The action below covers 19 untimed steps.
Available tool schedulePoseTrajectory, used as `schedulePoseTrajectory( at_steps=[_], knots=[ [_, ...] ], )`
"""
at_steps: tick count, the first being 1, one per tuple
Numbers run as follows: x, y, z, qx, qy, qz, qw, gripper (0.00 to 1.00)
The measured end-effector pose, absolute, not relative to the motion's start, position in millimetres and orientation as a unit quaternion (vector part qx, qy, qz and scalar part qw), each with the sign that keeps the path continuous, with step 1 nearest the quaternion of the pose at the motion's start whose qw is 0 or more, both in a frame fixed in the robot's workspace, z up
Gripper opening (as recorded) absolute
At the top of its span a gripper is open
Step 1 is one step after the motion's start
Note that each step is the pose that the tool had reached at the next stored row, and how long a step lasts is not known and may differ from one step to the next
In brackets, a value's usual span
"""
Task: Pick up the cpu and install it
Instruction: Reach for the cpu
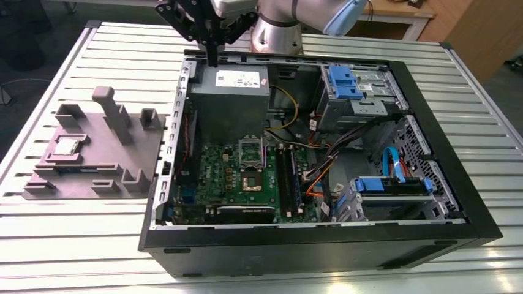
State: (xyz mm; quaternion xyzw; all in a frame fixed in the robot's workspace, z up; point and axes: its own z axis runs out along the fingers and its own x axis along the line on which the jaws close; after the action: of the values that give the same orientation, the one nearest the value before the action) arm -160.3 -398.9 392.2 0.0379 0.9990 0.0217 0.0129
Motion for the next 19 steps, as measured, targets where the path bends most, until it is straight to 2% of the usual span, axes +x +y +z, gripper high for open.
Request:
schedulePoseTrajectory(
  at_steps=[19],
  knots=[
    [-165.9,-398.9,392.1,0.038,0.999,0.022,0.013,0.1]
  ],
)
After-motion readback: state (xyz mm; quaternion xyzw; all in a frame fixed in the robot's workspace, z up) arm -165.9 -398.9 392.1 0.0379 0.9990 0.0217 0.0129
